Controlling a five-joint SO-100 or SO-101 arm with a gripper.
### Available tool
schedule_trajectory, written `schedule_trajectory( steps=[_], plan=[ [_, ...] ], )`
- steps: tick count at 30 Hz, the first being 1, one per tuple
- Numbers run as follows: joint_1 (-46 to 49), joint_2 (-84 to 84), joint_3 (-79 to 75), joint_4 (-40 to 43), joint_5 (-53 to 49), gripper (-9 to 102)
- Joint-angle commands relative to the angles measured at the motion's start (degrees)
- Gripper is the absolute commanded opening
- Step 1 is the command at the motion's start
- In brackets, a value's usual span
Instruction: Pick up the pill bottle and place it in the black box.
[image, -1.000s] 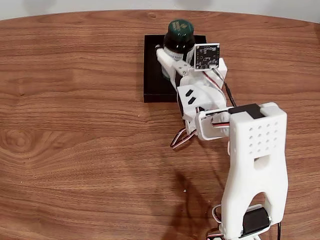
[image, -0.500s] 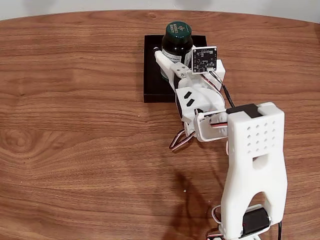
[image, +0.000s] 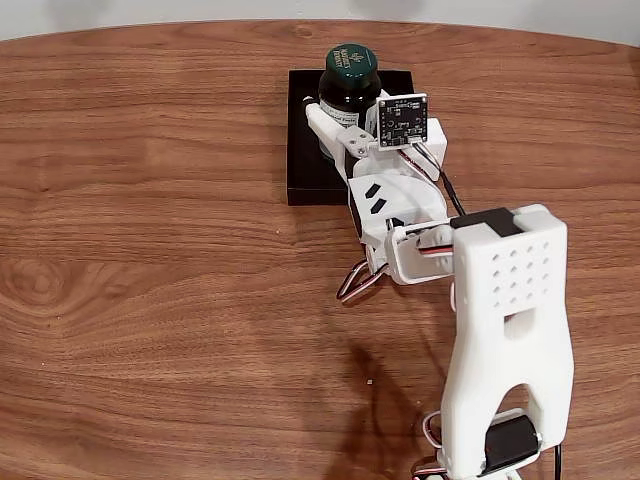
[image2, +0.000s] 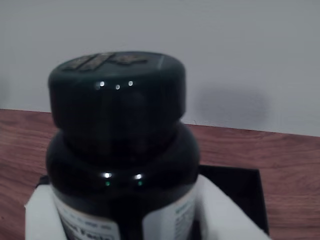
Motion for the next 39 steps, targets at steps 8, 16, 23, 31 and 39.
schedule_trajectory(
  steps=[8, 16, 23, 31, 39],
  plan=[
    [-0.26, 1.67, 0.00, -0.88, 4.48, 49],
    [0.26, 11.69, 6.42, 0.35, 4.66, 53],
    [1.14, 32.17, 17.49, 10.46, 4.83, 53],
    [1.85, 63.46, 37.44, 26.89, 6.77, 51],
    [5.27, 78.84, 49.22, 36.12, 5.80, 49]
  ],
)
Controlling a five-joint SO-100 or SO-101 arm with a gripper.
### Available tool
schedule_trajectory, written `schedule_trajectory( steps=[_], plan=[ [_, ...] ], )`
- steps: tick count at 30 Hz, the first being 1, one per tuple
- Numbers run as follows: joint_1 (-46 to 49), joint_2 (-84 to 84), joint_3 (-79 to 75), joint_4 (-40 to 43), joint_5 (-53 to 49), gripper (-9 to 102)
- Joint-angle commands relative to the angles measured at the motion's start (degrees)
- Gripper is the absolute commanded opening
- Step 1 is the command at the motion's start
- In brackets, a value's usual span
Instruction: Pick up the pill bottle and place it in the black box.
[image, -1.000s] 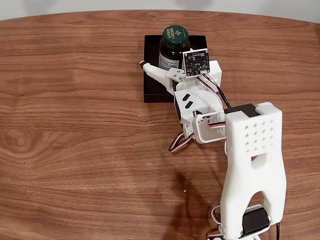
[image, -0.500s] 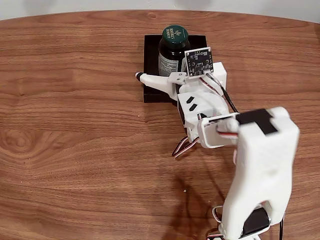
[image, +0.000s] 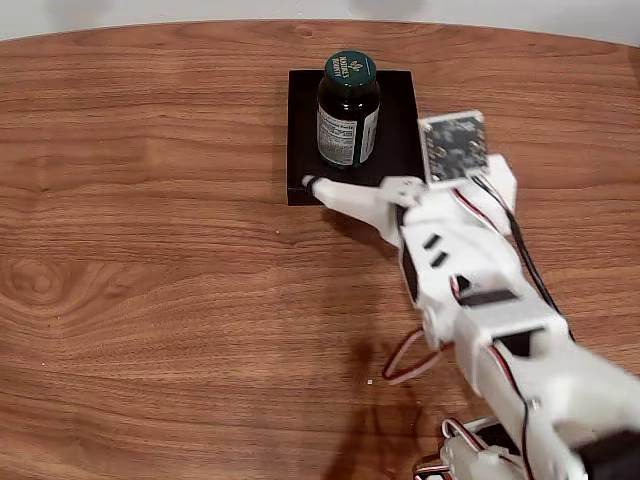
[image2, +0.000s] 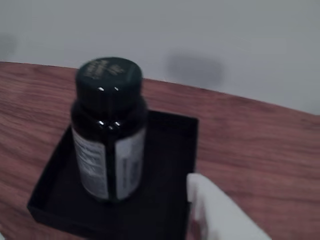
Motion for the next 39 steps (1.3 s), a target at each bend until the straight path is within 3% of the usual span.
schedule_trajectory(
  steps=[1, 6, 10, 18, 24, 28, 35, 39],
  plan=[
    [1.58, 9.14, 2.37, 2.72, -2.11, 49],
    [0.97, 13.62, 8.88, 5.80, -3.87, 46],
    [1.67, 18.90, 8.96, 15.82, -9.40, 42],
    [1.23, 30.85, 9.32, 50.19, -15.56, 24],
    [1.67, 42.54, 9.93, 79.54, -7.21, 0],
    [2.29, 46.85, 9.93, 92.64, -8.70, 0],
    [1.67, 51.86, 9.93, 109.60, 8.35, 0],
    [1.76, 54.67, 9.93, 111.71, 6.50, 0]
  ],
)
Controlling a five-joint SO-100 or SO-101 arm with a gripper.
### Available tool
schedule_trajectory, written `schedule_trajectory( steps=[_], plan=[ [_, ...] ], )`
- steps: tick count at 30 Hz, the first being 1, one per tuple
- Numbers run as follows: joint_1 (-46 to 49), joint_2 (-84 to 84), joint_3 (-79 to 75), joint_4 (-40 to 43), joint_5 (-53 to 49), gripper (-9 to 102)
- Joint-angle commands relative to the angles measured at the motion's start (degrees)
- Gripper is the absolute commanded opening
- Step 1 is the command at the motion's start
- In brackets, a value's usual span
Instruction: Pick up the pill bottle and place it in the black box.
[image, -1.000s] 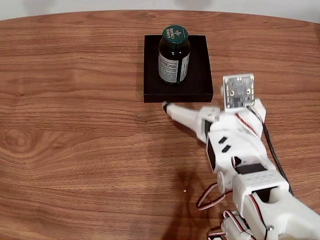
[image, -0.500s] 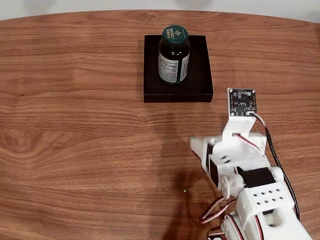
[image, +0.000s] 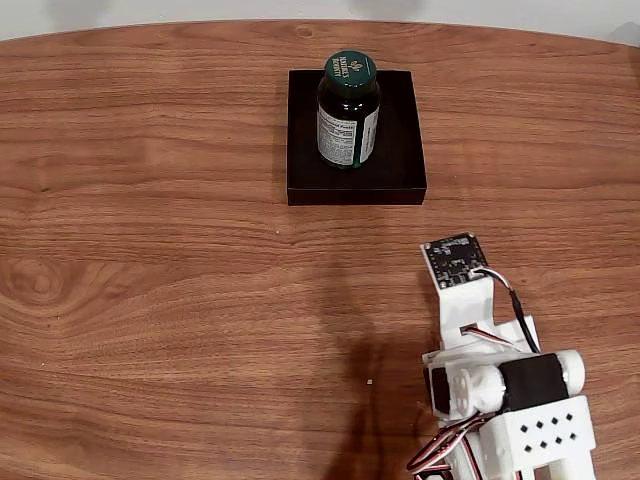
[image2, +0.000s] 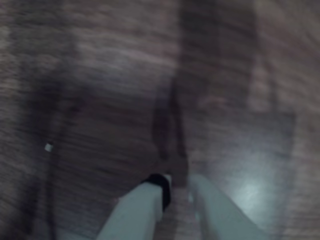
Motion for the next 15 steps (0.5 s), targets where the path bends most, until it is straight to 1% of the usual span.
schedule_trajectory(
  steps=[1, 5, 8, 15],
  plan=[
    [-0.26, 2.02, 0.18, 10.37, 1.76, 0],
    [0.88, 7.12, 0.18, 13.80, -3.96, 0],
    [1.32, 9.49, 0.18, 14.06, -9.23, 0],
    [0.53, 12.92, 0.18, 14.68, -15.64, 0]
  ],
)
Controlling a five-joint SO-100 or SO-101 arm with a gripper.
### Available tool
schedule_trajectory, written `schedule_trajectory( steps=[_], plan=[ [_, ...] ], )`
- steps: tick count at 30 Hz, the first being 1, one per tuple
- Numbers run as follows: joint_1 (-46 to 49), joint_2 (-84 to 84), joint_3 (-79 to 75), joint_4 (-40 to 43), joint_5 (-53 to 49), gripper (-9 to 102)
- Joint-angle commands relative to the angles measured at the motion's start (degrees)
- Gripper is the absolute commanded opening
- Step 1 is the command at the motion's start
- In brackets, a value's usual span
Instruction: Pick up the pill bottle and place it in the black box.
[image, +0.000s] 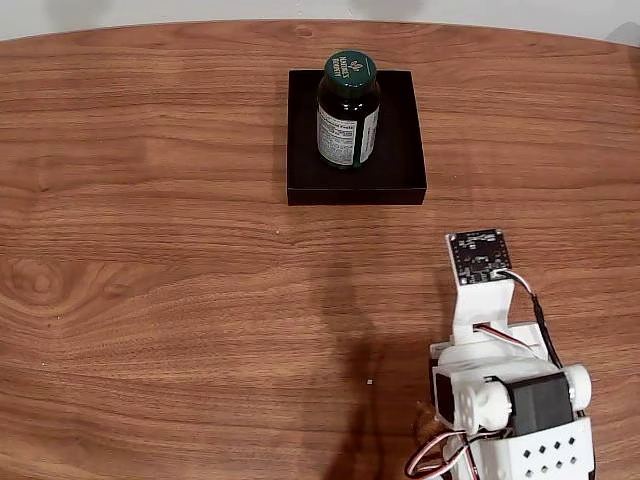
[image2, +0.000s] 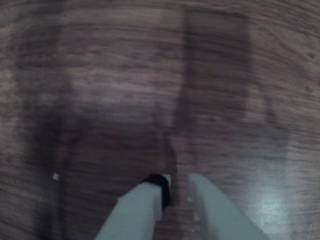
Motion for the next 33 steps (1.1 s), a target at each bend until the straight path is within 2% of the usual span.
schedule_trajectory(
  steps=[1, 5, 33],
  plan=[
    [0.79, 0.44, -0.70, 9.23, -4.31, 0],
    [0.70, 2.11, -0.70, 9.49, -7.29, 0],
    [0.62, 2.11, -0.70, 9.58, -7.29, 0]
  ],
)
